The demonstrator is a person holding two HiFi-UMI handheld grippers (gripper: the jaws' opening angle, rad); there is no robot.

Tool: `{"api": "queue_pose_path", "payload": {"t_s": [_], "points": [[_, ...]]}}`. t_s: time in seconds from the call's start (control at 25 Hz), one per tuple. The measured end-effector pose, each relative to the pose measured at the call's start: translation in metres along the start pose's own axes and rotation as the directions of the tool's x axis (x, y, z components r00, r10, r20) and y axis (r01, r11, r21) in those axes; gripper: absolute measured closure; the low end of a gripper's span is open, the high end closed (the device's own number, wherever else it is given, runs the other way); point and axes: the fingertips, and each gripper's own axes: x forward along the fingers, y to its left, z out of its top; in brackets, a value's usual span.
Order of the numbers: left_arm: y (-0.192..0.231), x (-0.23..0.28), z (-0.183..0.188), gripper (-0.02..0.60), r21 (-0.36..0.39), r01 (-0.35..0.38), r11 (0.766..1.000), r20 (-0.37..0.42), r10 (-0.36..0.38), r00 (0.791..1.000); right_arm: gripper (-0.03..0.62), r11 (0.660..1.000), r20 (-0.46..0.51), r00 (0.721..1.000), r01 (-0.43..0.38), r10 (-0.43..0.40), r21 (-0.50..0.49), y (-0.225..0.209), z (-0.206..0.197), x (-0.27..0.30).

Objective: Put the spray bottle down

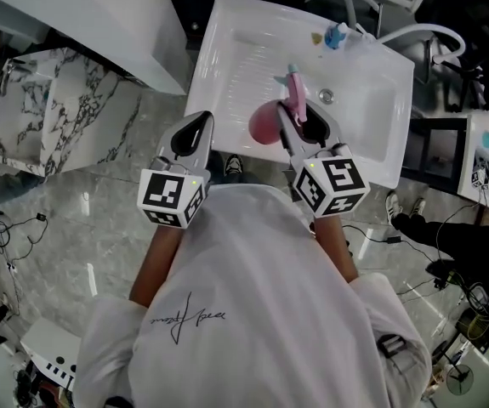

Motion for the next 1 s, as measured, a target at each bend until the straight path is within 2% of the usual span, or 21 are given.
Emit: {"api": "queue_pose_path", "payload": {"t_s": [0.4,1.0], "points": [[0.009,0.007,0.0,0.529,-0.028,0.012,1.0,-0.02,-0.013,1.0,0.467,1.0,-0.026,1.0,0.012,-0.012,-0.006,-0.012,-0.001,0.016],[0.028,0.022,-0.001,0.529,-0.046,-0.024,0.999,-0.048,0.022,0.999,0.467,1.0,-0.049,0.999,-0.019,0.018,-0.022,-0.03,0.007,0.044]]}}
